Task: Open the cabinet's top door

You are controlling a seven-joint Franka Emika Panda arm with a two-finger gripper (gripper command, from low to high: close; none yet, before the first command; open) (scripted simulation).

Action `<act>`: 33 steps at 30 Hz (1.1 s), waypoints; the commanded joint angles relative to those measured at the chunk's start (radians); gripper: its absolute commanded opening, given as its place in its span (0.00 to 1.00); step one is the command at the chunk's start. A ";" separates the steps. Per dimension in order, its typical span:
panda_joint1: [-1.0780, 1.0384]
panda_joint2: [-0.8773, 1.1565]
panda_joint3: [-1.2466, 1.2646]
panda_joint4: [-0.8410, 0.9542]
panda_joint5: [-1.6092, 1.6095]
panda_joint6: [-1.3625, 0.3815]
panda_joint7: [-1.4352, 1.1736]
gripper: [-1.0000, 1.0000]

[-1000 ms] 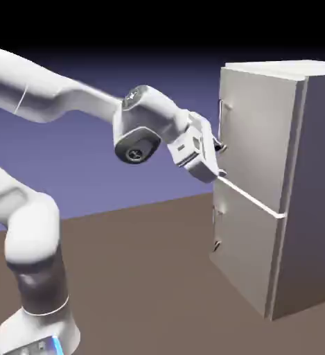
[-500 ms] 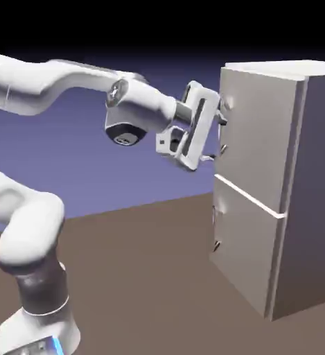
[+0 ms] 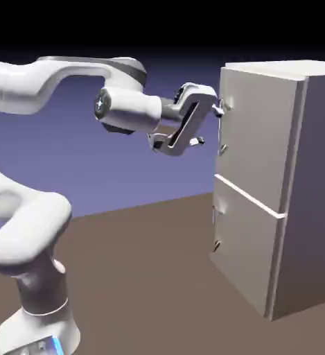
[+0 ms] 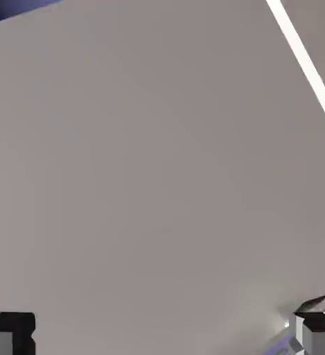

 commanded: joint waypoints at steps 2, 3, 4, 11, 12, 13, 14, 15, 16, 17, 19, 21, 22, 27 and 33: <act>-0.026 -0.015 0.031 0.010 0.087 -0.005 0.035 0.50; -0.039 -0.023 0.047 0.014 0.131 -0.007 0.053 0.50; -0.052 -0.030 0.062 0.019 0.174 -0.009 0.070 0.50; -0.143 -0.082 0.171 0.053 0.479 -0.025 0.192 0.50; -0.155 -0.090 0.187 0.058 0.522 -0.028 0.210 0.50; -0.168 -0.097 0.202 0.063 0.566 -0.030 0.227 0.50; -0.181 -0.105 0.218 0.067 0.609 -0.032 0.245 0.50; -0.194 -0.112 0.233 0.072 0.653 -0.034 0.262 0.50; -0.207 -0.120 0.249 0.077 0.696 -0.037 0.280 0.50; -0.220 -0.127 0.265 0.082 0.740 -0.039 0.297 0.50; -0.246 -0.142 0.296 0.091 0.827 -0.044 0.332 0.50; -0.272 -0.157 0.327 0.101 0.913 -0.048 0.367 0.50; -0.276 -0.160 0.332 0.103 0.927 -0.049 0.373 0.50; -0.419 -0.103 0.408 0.201 0.948 -0.085 0.359 0.50; -0.343 -0.026 0.338 0.166 0.953 -0.136 0.256 0.00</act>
